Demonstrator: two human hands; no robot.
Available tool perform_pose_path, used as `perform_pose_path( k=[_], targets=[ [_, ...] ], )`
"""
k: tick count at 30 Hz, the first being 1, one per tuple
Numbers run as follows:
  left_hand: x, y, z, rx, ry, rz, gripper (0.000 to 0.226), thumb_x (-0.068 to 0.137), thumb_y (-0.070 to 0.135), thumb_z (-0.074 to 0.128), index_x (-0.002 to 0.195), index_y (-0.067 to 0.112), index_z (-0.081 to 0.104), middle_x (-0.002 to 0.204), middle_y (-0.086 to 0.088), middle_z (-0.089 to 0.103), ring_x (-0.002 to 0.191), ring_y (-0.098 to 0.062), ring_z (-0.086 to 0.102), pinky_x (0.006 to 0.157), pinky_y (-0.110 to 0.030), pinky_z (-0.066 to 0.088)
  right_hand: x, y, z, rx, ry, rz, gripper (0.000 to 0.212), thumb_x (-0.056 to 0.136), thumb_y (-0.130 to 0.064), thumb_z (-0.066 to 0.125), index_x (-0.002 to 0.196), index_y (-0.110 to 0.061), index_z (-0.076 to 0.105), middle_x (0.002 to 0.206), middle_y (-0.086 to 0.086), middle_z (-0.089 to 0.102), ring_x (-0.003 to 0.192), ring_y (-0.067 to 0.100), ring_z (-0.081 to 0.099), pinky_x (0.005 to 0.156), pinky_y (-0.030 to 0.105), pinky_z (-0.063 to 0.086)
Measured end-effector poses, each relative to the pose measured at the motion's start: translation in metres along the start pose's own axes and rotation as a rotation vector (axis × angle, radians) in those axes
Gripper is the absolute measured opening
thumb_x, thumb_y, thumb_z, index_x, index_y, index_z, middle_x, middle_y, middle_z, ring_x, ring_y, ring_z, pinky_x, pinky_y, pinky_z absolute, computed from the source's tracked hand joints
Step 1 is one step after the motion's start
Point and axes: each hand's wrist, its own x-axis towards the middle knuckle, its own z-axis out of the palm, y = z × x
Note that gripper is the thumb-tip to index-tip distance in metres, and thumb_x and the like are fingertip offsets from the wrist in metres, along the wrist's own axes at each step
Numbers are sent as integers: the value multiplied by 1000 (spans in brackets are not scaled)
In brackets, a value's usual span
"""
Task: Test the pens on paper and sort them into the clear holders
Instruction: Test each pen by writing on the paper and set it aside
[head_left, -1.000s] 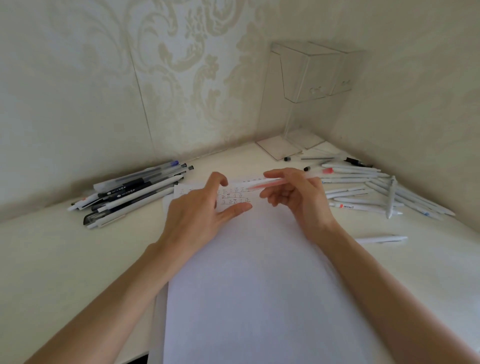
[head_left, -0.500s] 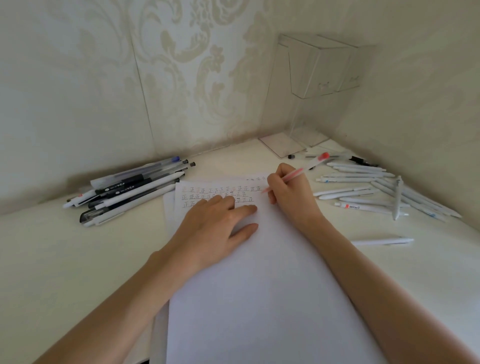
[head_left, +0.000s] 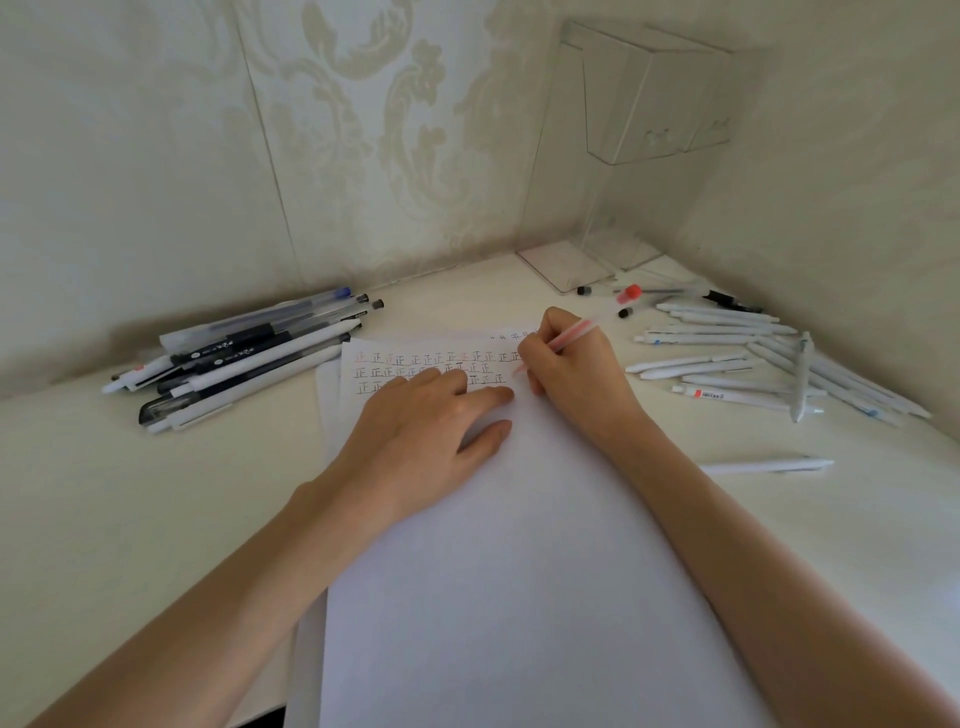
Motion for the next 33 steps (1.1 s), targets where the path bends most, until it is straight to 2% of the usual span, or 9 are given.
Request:
perform_pose_path(
  k=[3,7,10,15,19,22,24,29,33],
  targets=[
    [0,0,0,-8,5,0,39,93,50,36,130,42,45,83,11,37,94,-18,50,69,-27,27,0,0,0,-20,-10,-4,20,81,-7,52,65,-10,39,55,11,46,44,7,32,43,22,26],
    [-1,1,-1,-7,9,-5,40,93,50,36,130,42,44,83,11,35,94,-17,49,69,-26,25,0,0,0,-12,0,1,23,81,-8,51,63,-12,38,51,5,48,40,5,34,41,17,27],
    [0,1,-1,-17,11,2,39,93,49,36,130,41,45,83,11,37,94,-17,49,68,-27,26,0,0,0,-32,10,-6,23,82,-8,51,63,-12,37,52,4,47,43,6,34,42,18,27],
    [-2,3,-4,-88,50,-30,34,93,40,41,124,28,50,97,7,57,99,-19,52,74,-29,37,-3,-2,-1,-26,-22,-20,23,82,-9,51,64,-13,38,51,1,48,43,5,36,44,19,29],
    [-3,4,-3,-244,85,-104,32,91,20,43,122,16,42,78,13,39,92,-16,46,69,-25,30,-3,-1,0,-32,-34,-10,22,80,-12,53,64,-13,38,50,3,49,47,12,37,50,28,30],
    [-2,0,0,-385,91,-157,29,91,11,40,121,14,39,90,3,46,96,-11,44,70,-18,26,-3,-1,1,-57,-12,-8,25,80,-11,53,63,-13,35,51,2,41,51,16,33,51,30,26],
    [-2,-2,3,-394,100,-143,26,96,14,36,122,12,39,97,-3,49,93,-11,42,72,-17,26,-3,-2,0,-54,13,-13,27,81,-10,52,64,-14,32,54,2,36,54,16,30,51,29,24],
    [1,-6,7,-358,149,-64,27,98,21,39,121,10,45,98,-4,61,91,-16,53,70,-17,29,-12,-15,-6,272,-30,-70,26,85,-1,50,63,-10,40,50,6,52,44,6,37,45,18,28],
    [2,-2,5,-338,169,-21,36,95,26,47,127,10,49,99,-7,62,94,-23,57,74,-23,37,-16,-21,-6,416,-64,-88,27,89,1,49,65,-8,42,49,8,51,42,7,40,45,17,31]
  ],
)
